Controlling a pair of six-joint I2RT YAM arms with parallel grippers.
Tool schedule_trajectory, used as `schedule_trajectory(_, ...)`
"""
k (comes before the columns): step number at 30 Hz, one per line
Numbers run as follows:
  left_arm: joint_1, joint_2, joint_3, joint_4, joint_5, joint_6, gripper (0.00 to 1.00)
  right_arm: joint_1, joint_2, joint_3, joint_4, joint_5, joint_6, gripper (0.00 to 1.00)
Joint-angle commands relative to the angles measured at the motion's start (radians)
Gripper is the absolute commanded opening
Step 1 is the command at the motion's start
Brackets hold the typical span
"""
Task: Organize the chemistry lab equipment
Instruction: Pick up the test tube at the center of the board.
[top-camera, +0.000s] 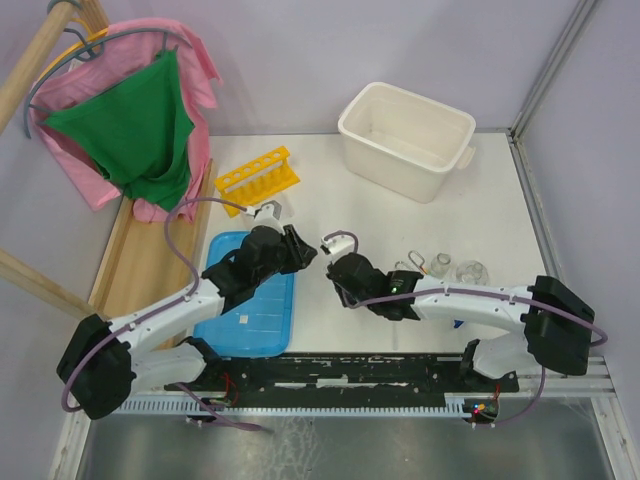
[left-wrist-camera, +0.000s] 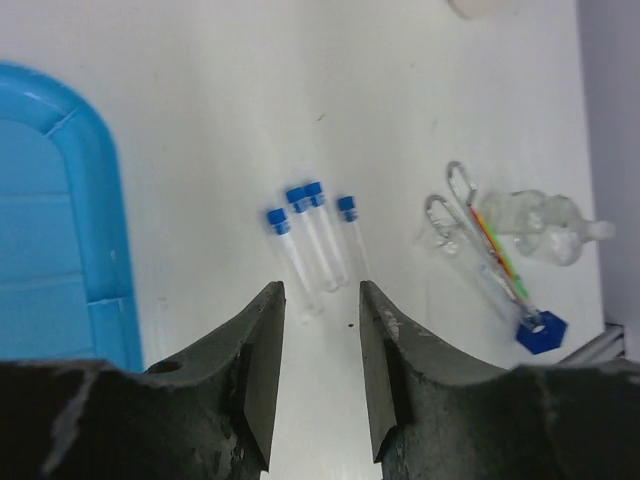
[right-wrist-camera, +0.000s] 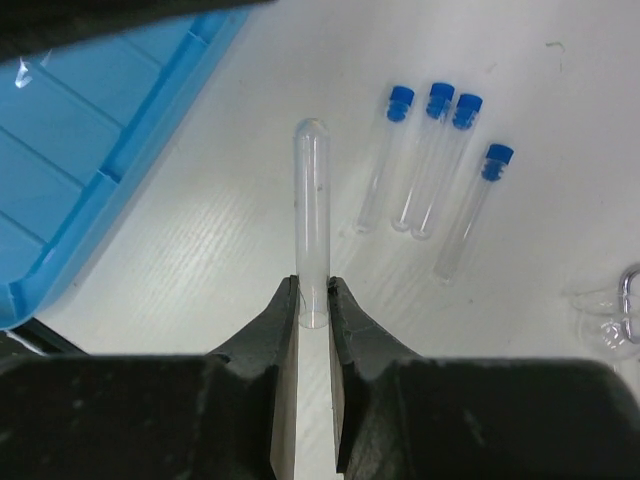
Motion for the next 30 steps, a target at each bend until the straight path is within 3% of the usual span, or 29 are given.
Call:
schedule_trajectory(1,-0.004,-0.061,-0.004,0.144,0.103,-0.132,0.45,0.027,-0.032,-0.054,0.062,0.100,-0.005,0.15)
schedule_trajectory(10,-0.004,0.000,-0.026,0.205,0.233,-0.192,0.47,0.053,-0.060,-0.061,0.071,0.146,-0.009,0.16)
schedule_trajectory(30,-0.006,0.088,-0.069,0.331,0.275,-0.234,0.46,0.081,-0.105,-0.085,0.112,0.155,-0.013,0.16)
